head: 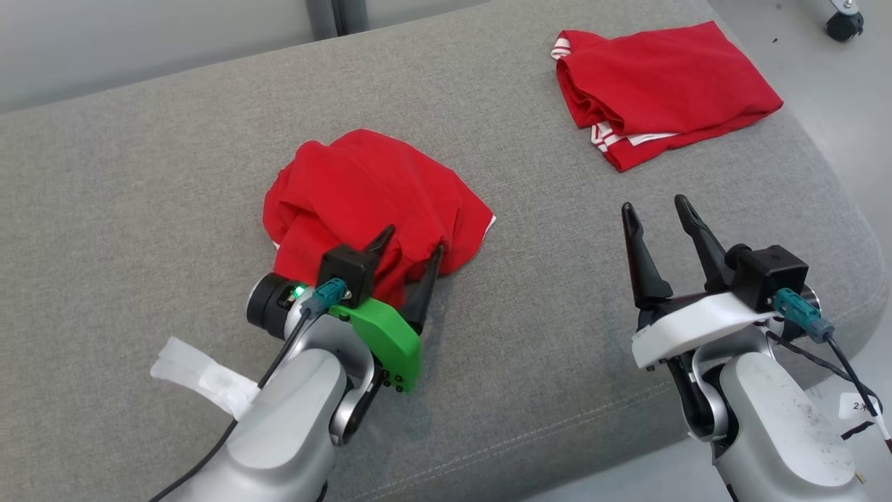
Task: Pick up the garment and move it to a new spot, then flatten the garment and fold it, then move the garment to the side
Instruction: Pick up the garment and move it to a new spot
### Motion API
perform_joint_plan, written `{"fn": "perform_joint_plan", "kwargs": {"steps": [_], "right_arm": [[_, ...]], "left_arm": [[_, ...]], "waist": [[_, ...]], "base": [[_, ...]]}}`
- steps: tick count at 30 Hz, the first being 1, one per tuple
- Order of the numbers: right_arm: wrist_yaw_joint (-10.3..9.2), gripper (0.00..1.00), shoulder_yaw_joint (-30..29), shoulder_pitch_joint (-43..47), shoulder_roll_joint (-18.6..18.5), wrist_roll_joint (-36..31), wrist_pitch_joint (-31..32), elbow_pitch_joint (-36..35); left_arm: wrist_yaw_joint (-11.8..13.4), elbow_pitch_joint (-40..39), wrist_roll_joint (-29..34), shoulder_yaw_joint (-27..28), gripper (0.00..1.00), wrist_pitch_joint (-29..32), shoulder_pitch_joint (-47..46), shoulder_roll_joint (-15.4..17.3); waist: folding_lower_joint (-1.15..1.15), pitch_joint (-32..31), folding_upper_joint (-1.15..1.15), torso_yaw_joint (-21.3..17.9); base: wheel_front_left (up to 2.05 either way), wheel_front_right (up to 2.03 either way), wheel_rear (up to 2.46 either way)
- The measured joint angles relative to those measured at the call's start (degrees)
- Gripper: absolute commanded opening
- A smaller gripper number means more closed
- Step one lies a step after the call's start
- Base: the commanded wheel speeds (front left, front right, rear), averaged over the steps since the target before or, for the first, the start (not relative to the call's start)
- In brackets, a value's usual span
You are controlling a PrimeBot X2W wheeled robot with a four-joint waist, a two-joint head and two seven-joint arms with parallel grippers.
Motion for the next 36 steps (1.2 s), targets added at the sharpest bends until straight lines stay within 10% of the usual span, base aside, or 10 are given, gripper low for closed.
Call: {"fn": "perform_joint_plan", "kwargs": {"steps": [19,36], "right_arm": [[-0.02,1.00,-1.48,0.43,-0.52,0.00,-0.15,0.43],[-0.02,1.00,-1.63,2.50,-0.47,0.00,-0.23,0.45]], "left_arm": [[2.55,-8.86,-2.70,-2.47,1.00,-3.41,2.02,0.19],[4.74,-9.65,-2.32,8.05,1.00,-3.90,9.87,1.83]], "waist": [[0.00,-2.43,0.00,4.10],[0.00,-5.10,0.00,7.33]], "base": [[0.00,0.00,0.00],[0.00,0.00,0.00]]}}
